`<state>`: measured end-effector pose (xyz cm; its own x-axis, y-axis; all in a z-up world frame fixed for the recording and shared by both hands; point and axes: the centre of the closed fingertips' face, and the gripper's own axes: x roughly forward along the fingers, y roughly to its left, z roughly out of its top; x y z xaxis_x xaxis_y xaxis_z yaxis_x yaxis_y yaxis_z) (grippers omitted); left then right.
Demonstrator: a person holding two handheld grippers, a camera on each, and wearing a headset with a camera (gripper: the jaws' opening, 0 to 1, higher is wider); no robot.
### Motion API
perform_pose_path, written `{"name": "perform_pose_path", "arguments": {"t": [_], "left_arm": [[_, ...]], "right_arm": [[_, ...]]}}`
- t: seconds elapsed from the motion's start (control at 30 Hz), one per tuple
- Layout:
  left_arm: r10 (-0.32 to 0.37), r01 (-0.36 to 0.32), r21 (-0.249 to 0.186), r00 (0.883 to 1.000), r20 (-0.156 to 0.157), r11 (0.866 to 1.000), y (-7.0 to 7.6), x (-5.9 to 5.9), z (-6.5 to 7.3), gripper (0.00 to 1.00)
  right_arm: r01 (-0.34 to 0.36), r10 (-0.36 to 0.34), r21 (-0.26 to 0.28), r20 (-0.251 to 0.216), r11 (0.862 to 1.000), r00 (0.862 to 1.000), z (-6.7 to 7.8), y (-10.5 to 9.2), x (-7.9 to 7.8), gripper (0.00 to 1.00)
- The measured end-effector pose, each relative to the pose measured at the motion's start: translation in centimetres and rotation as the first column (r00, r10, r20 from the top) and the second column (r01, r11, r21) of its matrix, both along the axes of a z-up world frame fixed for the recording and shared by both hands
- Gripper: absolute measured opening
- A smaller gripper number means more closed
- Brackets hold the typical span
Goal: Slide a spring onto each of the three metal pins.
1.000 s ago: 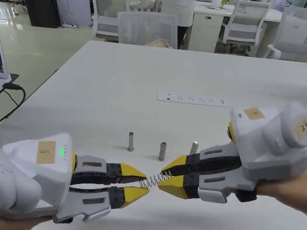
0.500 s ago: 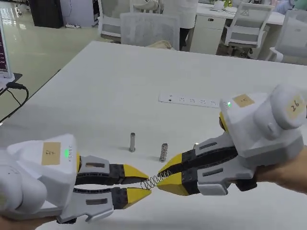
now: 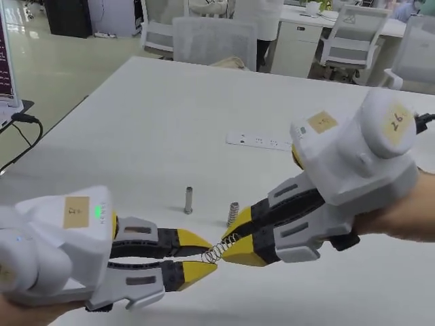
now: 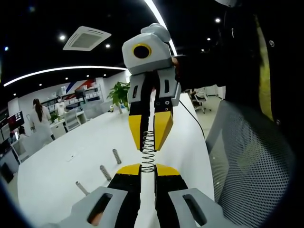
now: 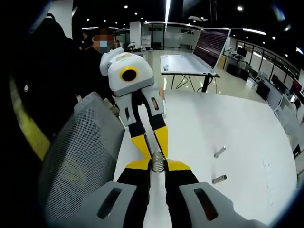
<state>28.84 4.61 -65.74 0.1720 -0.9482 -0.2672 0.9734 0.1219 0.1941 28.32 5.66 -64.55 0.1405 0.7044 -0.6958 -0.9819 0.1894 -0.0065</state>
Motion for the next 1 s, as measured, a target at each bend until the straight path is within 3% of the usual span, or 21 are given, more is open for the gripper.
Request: {"name": "perform_pose_path", "arguments": {"t": [0.33, 0.57, 0.83, 1.0], "left_arm": [[0.008, -0.008, -0.014, 1.0, -0.002, 1.0, -0.5, 0.1, 0.0, 0.02], [0.018, -0.018, -0.028, 1.0, -0.008, 0.999, -0.6, 0.3, -0.1, 0.02], [0.022, -0.022, -0.038, 1.0, -0.011, 0.999, -1.1, 0.3, -0.1, 0.02], [0.023, -0.023, -0.037, 1.0, -0.011, 0.999, -1.1, 0.4, -0.1, 0.03]], "right_arm": [[-0.063, 0.066, -0.164, 0.013, 0.984, 0.998, 0.1, 0.0, 0.1, 0.08], [-0.092, 0.096, -0.234, 0.008, 0.968, 0.995, 0.0, 0.1, 0.2, 0.08], [-0.137, 0.142, -0.334, -0.009, 0.933, 0.99, 0.0, -0.1, 0.2, 0.08], [-0.165, 0.171, -0.37, -0.017, 0.914, 0.985, 0.0, 0.1, 0.2, 0.08]]}}
